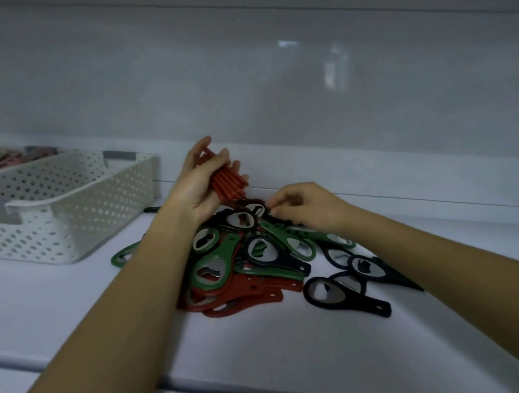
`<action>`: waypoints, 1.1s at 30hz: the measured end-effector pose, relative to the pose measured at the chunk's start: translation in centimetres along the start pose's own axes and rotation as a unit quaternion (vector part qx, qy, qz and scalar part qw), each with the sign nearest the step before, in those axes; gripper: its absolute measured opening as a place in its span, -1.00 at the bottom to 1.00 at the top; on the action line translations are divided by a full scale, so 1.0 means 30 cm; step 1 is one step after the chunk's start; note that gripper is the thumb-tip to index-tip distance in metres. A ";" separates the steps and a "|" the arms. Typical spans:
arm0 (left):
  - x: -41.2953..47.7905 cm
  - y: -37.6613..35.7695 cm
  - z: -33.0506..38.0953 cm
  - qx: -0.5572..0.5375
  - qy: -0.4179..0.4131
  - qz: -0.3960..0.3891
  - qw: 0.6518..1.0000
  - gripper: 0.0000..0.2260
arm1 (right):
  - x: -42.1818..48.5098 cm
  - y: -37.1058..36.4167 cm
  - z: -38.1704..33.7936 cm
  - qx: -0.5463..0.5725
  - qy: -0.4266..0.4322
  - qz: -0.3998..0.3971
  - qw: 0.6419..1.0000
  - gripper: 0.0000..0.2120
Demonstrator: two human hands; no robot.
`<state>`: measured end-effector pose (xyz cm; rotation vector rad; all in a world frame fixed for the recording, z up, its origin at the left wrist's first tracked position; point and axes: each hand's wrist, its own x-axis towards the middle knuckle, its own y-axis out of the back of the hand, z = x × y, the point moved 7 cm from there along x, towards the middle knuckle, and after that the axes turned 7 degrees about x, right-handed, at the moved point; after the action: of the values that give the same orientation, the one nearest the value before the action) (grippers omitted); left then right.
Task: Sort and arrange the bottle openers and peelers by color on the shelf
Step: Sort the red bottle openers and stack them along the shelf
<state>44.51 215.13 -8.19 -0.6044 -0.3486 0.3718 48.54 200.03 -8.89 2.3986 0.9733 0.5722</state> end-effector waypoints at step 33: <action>-0.016 0.224 -0.014 -0.021 0.069 0.087 0.994 -0.93 | 0.171 -0.071 -0.008 0.162 -0.261 0.071 0.949 -0.79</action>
<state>42.69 219.83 -12.69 -0.6992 -0.1724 0.4879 50.68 205.17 -8.91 2.7109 0.7006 -0.2017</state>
